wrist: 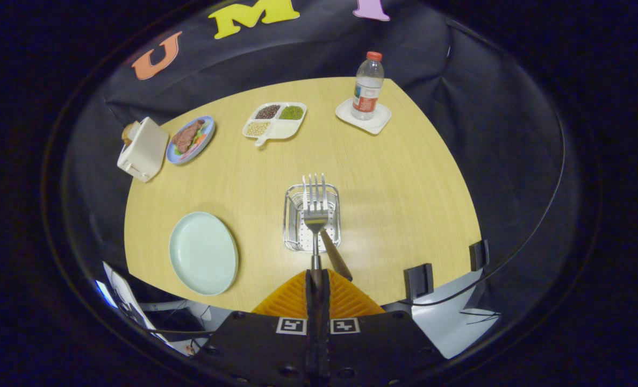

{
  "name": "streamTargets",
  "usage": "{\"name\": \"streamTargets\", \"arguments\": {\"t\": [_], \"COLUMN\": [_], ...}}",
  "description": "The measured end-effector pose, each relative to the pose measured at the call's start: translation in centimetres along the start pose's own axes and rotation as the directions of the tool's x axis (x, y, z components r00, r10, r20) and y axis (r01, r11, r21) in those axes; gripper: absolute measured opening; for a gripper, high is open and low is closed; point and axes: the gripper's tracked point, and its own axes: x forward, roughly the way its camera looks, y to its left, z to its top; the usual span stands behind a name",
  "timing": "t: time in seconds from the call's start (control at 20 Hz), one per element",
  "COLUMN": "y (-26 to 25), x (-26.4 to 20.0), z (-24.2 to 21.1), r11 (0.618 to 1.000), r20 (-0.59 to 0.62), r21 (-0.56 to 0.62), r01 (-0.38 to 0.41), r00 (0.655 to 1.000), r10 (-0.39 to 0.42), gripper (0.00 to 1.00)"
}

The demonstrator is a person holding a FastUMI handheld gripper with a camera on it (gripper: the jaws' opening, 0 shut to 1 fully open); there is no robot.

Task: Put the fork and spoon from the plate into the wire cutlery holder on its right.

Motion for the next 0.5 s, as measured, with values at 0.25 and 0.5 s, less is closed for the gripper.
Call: {"name": "streamTargets", "arguments": {"t": [0.25,0.5], "y": [0.6,0.78], "x": [0.81,0.92], "z": [-0.38,-0.38], "r11": [1.0,1.0], "r20": [-0.029,-0.023], "r21": [-0.004,0.001], "r01": [-0.014,-0.016], "r00": [0.999,1.0], "r10": [0.014,0.016], "gripper": [0.04,0.08]}}
